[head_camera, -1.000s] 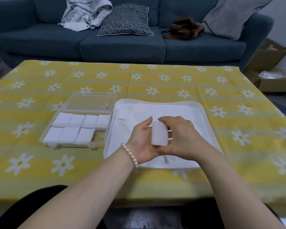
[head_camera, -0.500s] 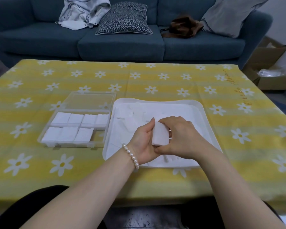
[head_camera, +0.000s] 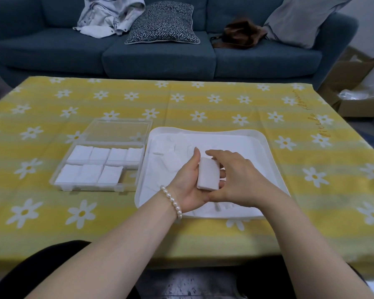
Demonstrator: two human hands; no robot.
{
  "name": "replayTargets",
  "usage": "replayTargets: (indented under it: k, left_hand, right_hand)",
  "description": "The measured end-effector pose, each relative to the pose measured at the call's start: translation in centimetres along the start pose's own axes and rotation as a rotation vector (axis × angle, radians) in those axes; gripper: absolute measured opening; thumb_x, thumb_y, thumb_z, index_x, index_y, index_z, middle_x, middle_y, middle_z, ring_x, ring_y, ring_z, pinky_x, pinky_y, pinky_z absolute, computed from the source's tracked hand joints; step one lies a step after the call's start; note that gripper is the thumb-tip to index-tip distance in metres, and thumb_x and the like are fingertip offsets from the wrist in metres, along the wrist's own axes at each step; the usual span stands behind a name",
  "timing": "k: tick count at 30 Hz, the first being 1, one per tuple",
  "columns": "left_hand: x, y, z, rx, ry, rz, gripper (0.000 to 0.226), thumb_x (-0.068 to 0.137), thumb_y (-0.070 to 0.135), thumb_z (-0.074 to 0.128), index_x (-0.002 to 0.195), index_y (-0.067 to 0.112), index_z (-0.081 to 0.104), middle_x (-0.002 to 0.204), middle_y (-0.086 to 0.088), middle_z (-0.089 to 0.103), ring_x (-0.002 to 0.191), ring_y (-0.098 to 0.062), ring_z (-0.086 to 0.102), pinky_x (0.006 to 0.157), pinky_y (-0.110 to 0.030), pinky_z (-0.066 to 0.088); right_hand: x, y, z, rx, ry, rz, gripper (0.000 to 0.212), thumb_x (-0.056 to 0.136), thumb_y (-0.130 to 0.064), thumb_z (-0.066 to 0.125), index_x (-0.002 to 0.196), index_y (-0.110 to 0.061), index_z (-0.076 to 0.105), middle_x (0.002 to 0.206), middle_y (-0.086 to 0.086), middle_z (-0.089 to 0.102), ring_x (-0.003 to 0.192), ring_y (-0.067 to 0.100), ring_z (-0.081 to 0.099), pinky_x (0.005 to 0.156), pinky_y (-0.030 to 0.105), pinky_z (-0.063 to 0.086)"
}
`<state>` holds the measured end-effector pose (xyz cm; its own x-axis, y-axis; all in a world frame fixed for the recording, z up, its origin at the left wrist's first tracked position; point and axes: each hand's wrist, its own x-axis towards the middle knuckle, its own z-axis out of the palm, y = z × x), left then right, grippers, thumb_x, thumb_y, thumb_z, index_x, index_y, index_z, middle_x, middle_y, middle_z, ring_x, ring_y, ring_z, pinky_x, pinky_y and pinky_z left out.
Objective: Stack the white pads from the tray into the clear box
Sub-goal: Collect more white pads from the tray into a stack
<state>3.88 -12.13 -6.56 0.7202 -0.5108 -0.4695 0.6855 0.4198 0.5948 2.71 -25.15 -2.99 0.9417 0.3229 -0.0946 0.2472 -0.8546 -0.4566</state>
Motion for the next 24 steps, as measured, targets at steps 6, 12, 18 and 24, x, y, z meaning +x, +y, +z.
replayTargets:
  k: [6,12,18,24]
  left_hand:
    - [0.04,0.06,-0.06,-0.015,-0.022,0.0,0.089,0.082,0.078,0.016,0.103,0.009,0.067,0.086,-0.009,0.068,0.078,-0.025,0.061,0.068,-0.034,0.047]
    - [-0.06,-0.12,0.25,0.057,-0.012,-0.022,0.09,0.08,0.079,0.012,0.106,0.011,0.065,0.087,-0.007,0.072,0.076,-0.021,0.07,0.064,-0.028,0.057]
    - [-0.14,-0.21,-0.02,0.084,0.033,-0.053,0.085,0.087,0.073,0.014,0.108,0.01,0.067,0.106,-0.012,0.066,0.1,-0.028,0.061,0.096,-0.043,0.044]
    - [0.17,-0.62,-0.08,0.09,0.039,-0.05,0.066,0.095,0.061,0.017,0.117,0.018,0.061,0.107,-0.007,0.067,0.101,-0.026,0.06,0.094,-0.043,0.044]
  right_hand:
    - [0.08,0.0,0.4,-0.024,0.036,-0.019,0.078,0.059,-0.045,0.076,0.127,-0.025,0.045,0.114,-0.007,0.051,0.106,0.015,0.045,0.094,0.037,0.04]
    - [0.37,-0.3,0.58,-0.154,0.039,-0.029,0.063,0.062,-0.046,0.072,0.115,-0.021,0.049,0.101,-0.009,0.046,0.1,0.016,0.044,0.087,0.032,0.035]
    - [0.13,-0.01,-0.15,-0.113,0.071,0.004,0.059,0.064,-0.044,0.072,0.114,-0.019,0.05,0.104,-0.007,0.05,0.102,0.016,0.044,0.086,0.03,0.035]
    - [0.25,0.28,0.13,-0.136,0.066,0.013,0.05,0.063,-0.042,0.069,0.105,-0.021,0.052,0.097,-0.007,0.05,0.097,0.018,0.046,0.083,0.031,0.037]
